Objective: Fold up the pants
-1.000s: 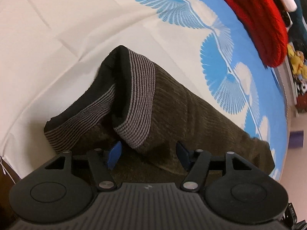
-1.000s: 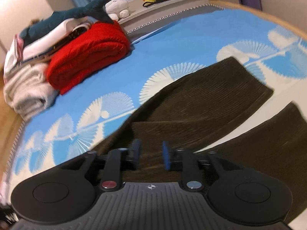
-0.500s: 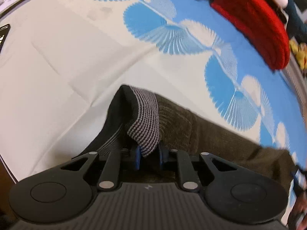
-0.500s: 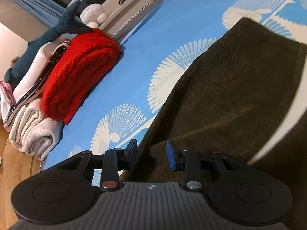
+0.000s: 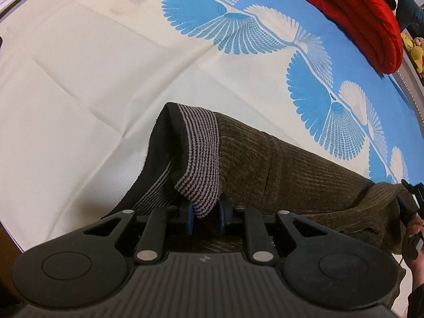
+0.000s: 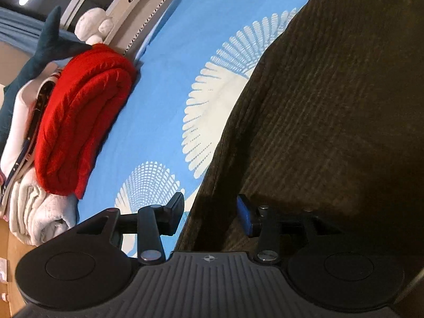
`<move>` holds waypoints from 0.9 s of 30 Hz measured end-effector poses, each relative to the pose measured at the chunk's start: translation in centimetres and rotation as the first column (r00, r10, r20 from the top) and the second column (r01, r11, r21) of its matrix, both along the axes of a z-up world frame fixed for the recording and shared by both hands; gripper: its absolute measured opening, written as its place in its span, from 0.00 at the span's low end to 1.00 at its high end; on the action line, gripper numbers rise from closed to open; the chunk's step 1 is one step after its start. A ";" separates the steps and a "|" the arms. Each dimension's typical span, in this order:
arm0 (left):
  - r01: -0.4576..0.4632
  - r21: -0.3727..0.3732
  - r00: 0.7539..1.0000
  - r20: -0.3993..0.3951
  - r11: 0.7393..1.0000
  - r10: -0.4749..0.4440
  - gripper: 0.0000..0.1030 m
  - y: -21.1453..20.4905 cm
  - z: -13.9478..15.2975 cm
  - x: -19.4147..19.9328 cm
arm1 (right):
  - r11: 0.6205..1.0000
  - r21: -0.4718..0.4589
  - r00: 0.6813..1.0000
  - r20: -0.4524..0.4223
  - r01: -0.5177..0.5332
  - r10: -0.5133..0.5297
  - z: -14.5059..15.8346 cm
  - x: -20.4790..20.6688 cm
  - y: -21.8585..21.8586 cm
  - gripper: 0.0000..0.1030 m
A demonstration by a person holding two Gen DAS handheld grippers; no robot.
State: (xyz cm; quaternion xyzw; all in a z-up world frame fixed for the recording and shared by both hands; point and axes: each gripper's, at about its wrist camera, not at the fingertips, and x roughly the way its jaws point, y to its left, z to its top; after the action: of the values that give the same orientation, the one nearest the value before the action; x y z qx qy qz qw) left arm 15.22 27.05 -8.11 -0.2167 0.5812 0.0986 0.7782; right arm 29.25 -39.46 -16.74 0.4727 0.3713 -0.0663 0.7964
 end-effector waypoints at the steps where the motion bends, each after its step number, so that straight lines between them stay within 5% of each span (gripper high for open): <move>1: 0.000 0.001 1.000 -0.002 1.000 0.000 0.20 0.0 0.0 0.0 | 1.000 -0.014 1.000 -0.006 -0.007 0.007 -0.2 0.3 0.3 0.44; 2: 0.000 0.002 1.000 -0.003 1.000 0.000 0.20 -0.1 -0.1 0.1 | 0.999 -0.028 1.000 -0.005 -0.015 0.015 -0.4 0.6 0.6 0.39; 3: 0.001 0.003 1.000 -0.004 1.000 -0.001 0.20 -0.1 -0.1 0.2 | 0.999 -0.039 1.000 -0.001 -0.024 0.024 -0.5 0.8 0.8 0.17; 4: -0.003 0.002 1.000 -0.005 1.000 0.003 0.20 -0.1 -0.1 0.2 | 0.998 -0.048 1.000 0.001 -0.030 0.030 -0.5 0.9 0.9 0.09; 12: -0.009 -0.008 1.000 0.021 1.000 0.009 0.19 0.1 0.7 0.1 | 0.990 -0.138 0.998 0.063 0.009 0.000 5.4 -2.3 0.8 0.07; 19: -0.017 -0.008 0.997 0.077 1.000 0.017 0.18 1.2 2.2 -1.6 | 0.985 -0.173 0.997 0.077 -0.013 0.027 11.9 -12.3 -0.7 0.07; 24: -0.007 0.025 0.994 0.109 1.000 0.004 0.17 2.3 3.2 -3.9 | 0.950 -0.276 0.989 -0.014 -0.145 0.146 13.8 -21.1 -0.2 0.07; 27: 0.007 0.048 0.997 0.080 0.999 -0.010 0.18 3.1 2.9 -4.7 | 0.927 -0.279 0.964 -0.152 -0.252 0.216 11.9 -25.7 0.1 0.07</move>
State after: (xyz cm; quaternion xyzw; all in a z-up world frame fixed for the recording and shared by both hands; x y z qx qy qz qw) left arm 10.50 30.12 -5.22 -0.1994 0.5481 0.1004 0.8061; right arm 3.51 -39.32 -4.79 0.2957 0.4578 -0.0533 0.8367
